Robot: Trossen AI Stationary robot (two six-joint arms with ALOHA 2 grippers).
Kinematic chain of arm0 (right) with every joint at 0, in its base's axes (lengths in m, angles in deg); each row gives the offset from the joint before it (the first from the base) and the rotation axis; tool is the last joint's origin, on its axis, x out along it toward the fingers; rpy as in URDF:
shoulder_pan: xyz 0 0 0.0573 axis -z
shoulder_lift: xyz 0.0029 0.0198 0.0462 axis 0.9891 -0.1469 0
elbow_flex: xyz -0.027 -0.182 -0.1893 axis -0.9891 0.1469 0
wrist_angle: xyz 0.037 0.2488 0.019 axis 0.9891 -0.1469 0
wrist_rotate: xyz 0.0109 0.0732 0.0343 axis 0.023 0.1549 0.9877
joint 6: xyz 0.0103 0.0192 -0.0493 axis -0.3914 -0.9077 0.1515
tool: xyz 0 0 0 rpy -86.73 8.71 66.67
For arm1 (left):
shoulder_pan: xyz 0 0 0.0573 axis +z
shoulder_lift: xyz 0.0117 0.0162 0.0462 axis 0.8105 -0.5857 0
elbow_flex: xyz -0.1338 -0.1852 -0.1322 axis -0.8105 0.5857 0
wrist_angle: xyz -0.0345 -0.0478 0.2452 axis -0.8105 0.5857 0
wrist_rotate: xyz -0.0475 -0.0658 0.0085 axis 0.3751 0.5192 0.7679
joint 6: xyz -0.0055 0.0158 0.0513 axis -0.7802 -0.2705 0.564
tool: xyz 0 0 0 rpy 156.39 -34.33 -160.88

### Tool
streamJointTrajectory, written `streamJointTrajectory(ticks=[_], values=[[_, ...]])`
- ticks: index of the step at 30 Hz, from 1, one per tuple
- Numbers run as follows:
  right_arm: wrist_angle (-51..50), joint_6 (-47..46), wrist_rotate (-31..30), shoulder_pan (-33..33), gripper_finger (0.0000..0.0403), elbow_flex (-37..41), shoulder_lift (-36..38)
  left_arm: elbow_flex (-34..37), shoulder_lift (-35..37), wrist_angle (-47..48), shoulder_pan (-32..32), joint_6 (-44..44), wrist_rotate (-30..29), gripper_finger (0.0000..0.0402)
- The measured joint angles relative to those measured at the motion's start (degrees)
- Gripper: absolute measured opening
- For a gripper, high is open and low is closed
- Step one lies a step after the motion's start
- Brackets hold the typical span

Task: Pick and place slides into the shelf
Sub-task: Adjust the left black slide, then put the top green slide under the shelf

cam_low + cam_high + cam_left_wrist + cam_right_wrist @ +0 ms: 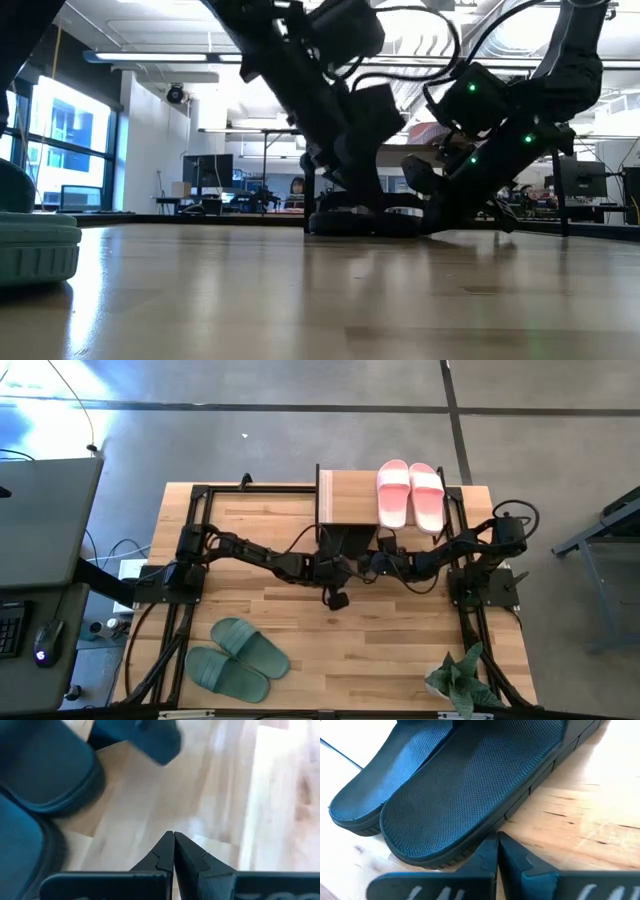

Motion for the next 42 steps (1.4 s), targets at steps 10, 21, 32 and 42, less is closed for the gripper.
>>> streamJointTrajectory(ticks=[10,21,32,42], values=[[-1.96,0.18,-3.53,-2.05,0.0,0.02,0.04,-2.52,0.01,0.77,0.15,0.6,-0.2,0.0],[-1.27,2.18,-6.55,-6.47,0.0,0.07,1.64,-5.51,1.16,4.37,0.18,1.98,-0.31,0.0],[-5.83,10.45,-7.54,-10.49,0.0,0.11,12.67,-5.57,12.03,9.5,0.2,5.32,-2.56,0.0],[-16.65,23.07,-6.49,-12.57,0.0,0.11,32.83,-5.59,24.54,19.42,-2.72,5.84,-2.16,0.0]])
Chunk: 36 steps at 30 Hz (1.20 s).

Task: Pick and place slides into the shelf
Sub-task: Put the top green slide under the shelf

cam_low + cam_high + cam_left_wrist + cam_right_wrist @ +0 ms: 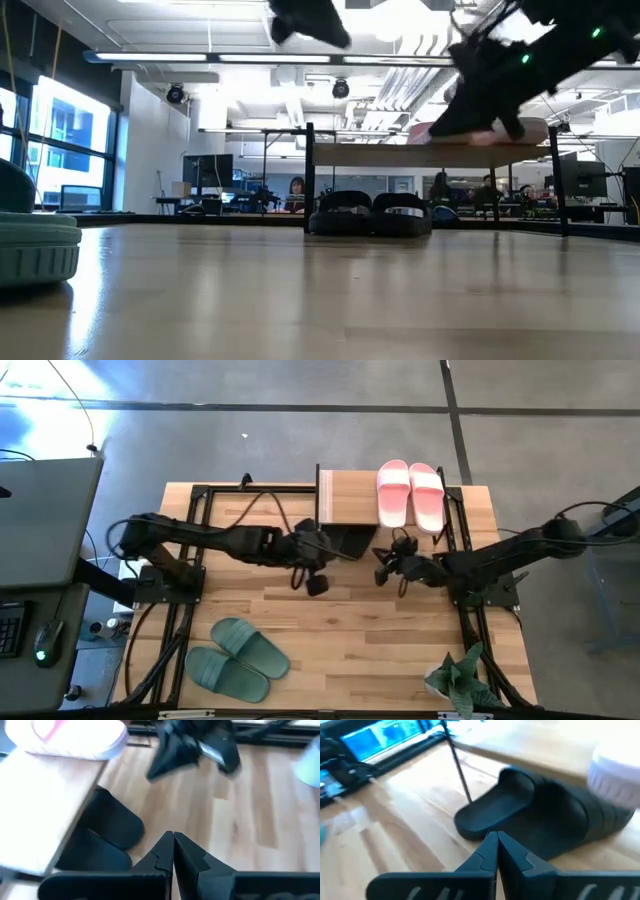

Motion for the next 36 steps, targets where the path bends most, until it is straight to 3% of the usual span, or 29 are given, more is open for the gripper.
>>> streamJointTrajectory(ticks=[6,15,22,28,36], values=[[-4.9,5.7,4.9,-0.2,0.0,0.0,12.34,0.04,5.3,3.08,-3.53,-4.53,6.22,0.0],[-11.87,8.85,10.89,-0.28,0.0,0.0,30.07,0.02,7.93,4.49,-10.3,-10.94,5.74,0.0],[-13.44,5.49,15.16,-0.28,0.0,0.0,41.19,0.04,7.93,18.38,-15.98,-19.36,5.95,0.0],[-14.79,2.0,17.36,-0.28,0.0,0.0,45.47,0.04,7.93,28.4,-21.81,-30.44,5.73,0.0001],[-19.87,-1.08,14.72,-0.28,0.0,0.0,45.76,0.04,7.52,40.42,-30.37,-47.46,1.53,0.0]])
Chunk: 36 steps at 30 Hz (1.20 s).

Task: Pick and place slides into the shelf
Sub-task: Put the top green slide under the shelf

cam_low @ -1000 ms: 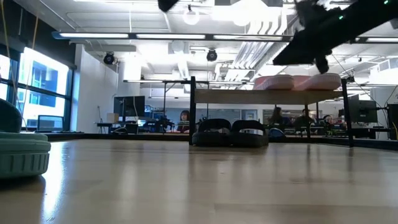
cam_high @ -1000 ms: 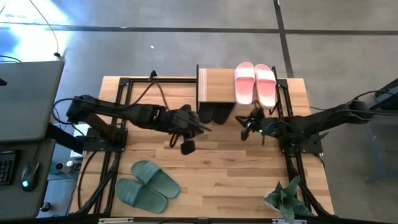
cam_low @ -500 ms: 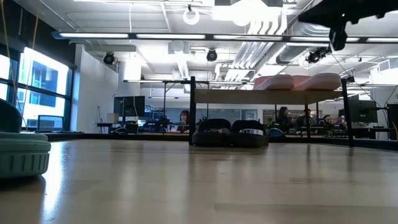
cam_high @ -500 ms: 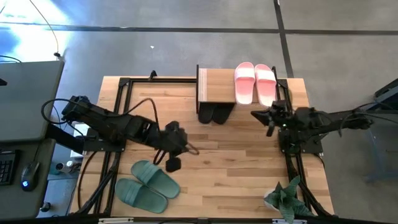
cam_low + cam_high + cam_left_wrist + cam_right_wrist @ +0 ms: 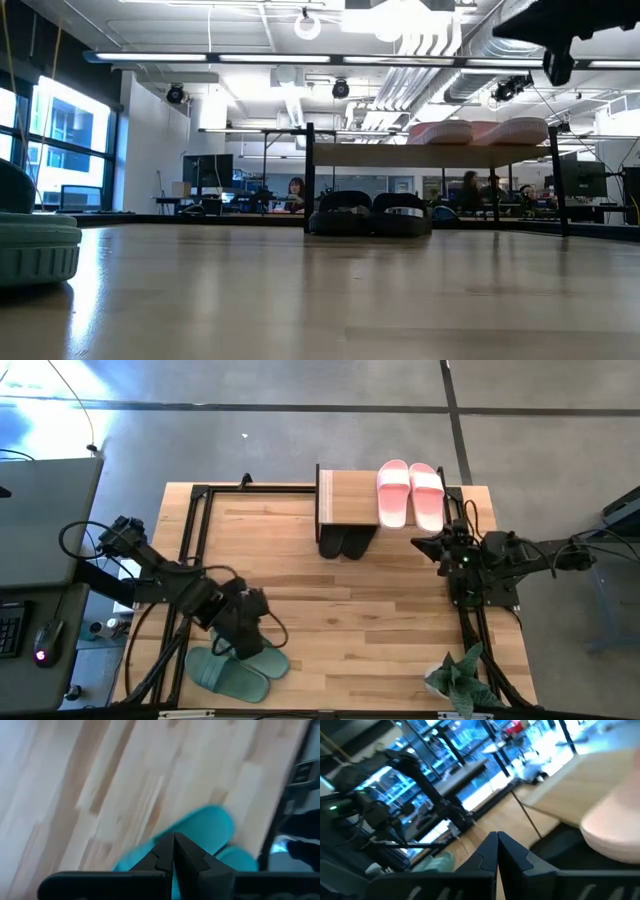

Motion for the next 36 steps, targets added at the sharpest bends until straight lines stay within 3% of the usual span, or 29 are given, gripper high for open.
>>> streamJointTrajectory(ticks=[6,12,21,36], values=[[-6.44,-7.72,-0.37,0.0,0.0,0.0,-0.04,0.04,-0.96,9.56,-6.78,-14.54,-1.06,0.0],[-6.2,-7.65,-0.39,0.0,0.0,0.0,-0.01,0.04,-2.74,12.16,-11.97,-24.4,-1.65,0.0],[-6.25,-2.65,-0.07,0.0,0.0,0.0,-0.01,0.02,-6.29,10.9,-9.65,-24.92,5.76,0.001],[-6.25,6.03,8.85,0.0,0.0,0.0,-0.01,0.0,-16.45,4.05,2.21,-24.18,21.01,0.0221]])
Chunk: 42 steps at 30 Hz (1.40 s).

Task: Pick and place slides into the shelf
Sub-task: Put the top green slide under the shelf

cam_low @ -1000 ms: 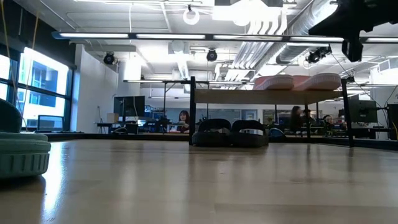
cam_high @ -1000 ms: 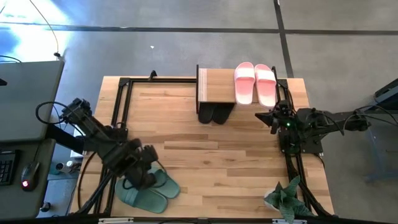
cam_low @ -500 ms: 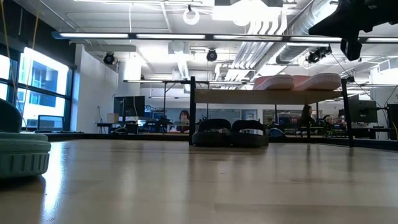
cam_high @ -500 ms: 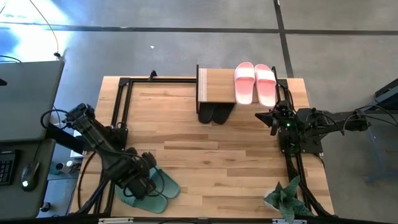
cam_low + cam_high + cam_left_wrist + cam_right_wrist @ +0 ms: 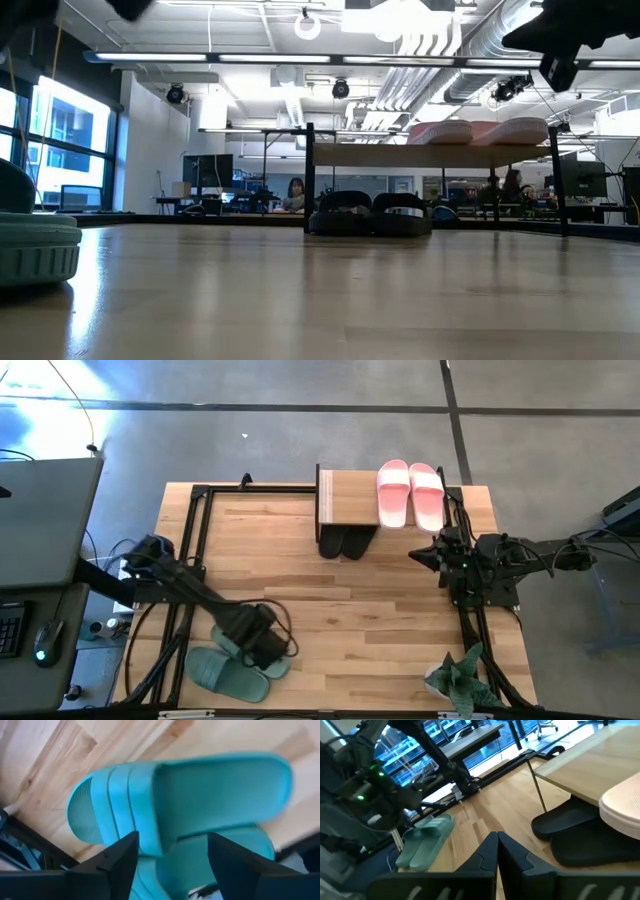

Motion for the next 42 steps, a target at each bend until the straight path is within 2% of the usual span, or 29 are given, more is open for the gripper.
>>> streamJointTrajectory(ticks=[3,8,22,27,37,42], values=[[-0.02,1.6,0.55,0.0,0.0,0.0,0.0,0.0,-3.27,1.17,1.53,-0.99,1.35,0.0235],[-0.04,3.06,1.35,0.0,0.0,0.0,0.0,0.02,-8.31,2.82,2.41,-1.16,3.42,0.0238],[-0.02,3.06,1.5,0.0,0.0,0.0,0.02,0.04,-15.61,8.97,2.58,0.24,1.63,0.0228],[-0.02,3.06,1.5,0.02,0.0,0.0,0.02,0.0,-15.92,8.95,2.58,-0.08,0.6,0.0182],[-0.44,3.09,1.5,0.02,0.0,0.0,0.02,0.0,-15.92,7.55,2.56,-0.78,-0.47,0.0014],[-0.44,4.13,1.52,0.02,0.0,0.0,0.04,-2.35,-15.92,8.91,2.43,-1.5,-2.99,0.0012]])
